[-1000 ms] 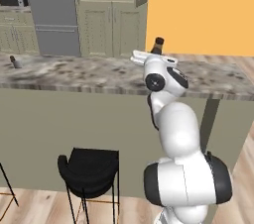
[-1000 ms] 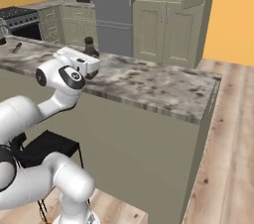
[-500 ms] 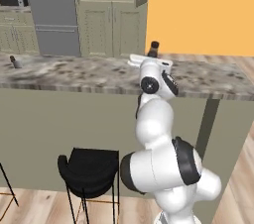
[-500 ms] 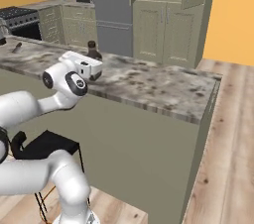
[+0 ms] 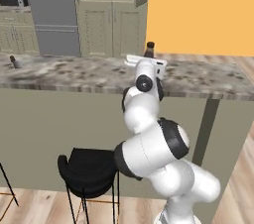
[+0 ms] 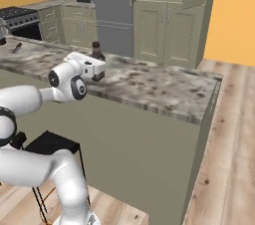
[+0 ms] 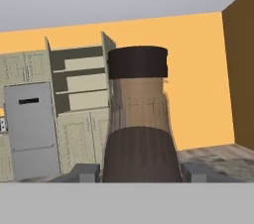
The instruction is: Move the syrup bottle and condiment bottle from the cabinet to the dining counter.
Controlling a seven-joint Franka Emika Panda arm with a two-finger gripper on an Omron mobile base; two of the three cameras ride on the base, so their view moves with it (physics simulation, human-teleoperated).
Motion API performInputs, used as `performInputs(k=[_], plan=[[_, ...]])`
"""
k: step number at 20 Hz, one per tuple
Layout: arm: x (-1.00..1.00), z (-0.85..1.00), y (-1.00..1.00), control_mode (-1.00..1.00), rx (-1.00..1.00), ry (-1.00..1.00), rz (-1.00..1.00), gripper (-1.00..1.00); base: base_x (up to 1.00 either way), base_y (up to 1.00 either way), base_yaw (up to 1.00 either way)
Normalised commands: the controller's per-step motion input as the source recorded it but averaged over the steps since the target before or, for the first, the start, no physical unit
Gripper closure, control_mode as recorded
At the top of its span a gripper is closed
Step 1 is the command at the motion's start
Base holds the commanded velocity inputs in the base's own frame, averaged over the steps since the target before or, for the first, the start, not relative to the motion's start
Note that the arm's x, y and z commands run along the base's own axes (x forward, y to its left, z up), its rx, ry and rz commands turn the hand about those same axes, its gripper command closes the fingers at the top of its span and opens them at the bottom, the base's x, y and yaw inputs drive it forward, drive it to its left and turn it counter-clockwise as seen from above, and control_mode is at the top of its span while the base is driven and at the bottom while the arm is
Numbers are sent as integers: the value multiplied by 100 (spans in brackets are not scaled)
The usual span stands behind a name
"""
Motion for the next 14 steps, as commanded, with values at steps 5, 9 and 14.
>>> performInputs(k=[5,9,14], plan=[[35,-13,0,-100,0,3,0,100,0,0,0],[2,-28,0,-100,0,1,0,100,0,0,0],[-5,-34,0,-100,0,0,0,100,0,0,0]])
